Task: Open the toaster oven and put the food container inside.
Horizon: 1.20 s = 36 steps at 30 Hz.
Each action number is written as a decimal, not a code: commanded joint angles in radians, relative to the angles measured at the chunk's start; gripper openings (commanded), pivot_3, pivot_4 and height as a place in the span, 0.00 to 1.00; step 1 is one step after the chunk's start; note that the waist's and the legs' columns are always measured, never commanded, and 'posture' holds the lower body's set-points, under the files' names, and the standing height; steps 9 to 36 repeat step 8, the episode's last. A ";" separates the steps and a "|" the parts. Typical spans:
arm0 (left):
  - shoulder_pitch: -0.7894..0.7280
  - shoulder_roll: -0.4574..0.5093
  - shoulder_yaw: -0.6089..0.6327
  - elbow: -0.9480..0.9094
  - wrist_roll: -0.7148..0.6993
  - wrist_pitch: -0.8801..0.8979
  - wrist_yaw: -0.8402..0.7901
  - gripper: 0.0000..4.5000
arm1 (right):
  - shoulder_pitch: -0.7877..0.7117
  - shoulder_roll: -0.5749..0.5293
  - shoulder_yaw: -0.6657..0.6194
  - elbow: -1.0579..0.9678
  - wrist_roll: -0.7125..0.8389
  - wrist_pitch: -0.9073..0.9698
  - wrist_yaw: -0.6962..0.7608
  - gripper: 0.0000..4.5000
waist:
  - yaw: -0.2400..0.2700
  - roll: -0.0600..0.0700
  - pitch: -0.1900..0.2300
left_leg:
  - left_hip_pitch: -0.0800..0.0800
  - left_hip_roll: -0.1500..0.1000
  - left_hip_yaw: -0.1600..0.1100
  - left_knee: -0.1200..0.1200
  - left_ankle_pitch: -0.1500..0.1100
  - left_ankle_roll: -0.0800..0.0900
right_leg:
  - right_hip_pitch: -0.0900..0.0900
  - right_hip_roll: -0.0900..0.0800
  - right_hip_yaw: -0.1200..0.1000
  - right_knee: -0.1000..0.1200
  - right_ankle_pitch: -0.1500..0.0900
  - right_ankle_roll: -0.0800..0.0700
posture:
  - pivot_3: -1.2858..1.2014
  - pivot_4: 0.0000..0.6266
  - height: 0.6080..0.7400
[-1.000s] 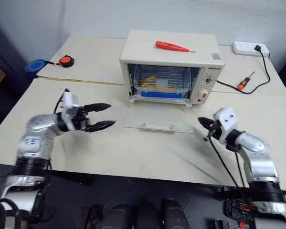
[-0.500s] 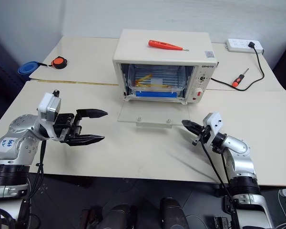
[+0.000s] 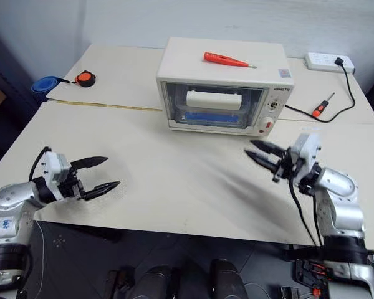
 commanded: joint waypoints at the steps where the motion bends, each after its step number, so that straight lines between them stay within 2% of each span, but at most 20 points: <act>1: 0.064 0.024 0.039 -0.056 0.001 -0.059 -0.006 1.00 | 0.090 -0.077 0.006 -0.007 -0.057 -0.159 0.143 0.57 | 0.000 0.000 0.000 | 0.000 0.000 0.000 0.000 0.000 0.000 | 0.000 0.000 0.000 0.000 0.000 0.000 | 0.52 0.24 1.00; 7: 0.148 0.038 0.048 -0.104 -0.009 -0.071 0.003 1.00 | 0.170 -0.073 -0.020 -0.010 -0.018 -0.170 0.148 0.99 | -0.003 0.000 0.000 | 0.003 0.000 0.001 0.000 0.000 0.001 | 0.001 0.000 0.001 0.000 0.000 0.000 | 0.52 0.24 1.00; 36: 0.155 0.033 0.051 -0.120 -0.015 -0.061 0.013 1.00 | 0.176 -0.061 -0.021 -0.023 -0.011 -0.160 0.131 0.99 | -0.003 0.000 0.000 | 0.003 0.001 0.001 0.000 0.000 0.000 | 0.001 0.000 0.001 0.000 0.000 0.000 | 0.52 0.24 1.00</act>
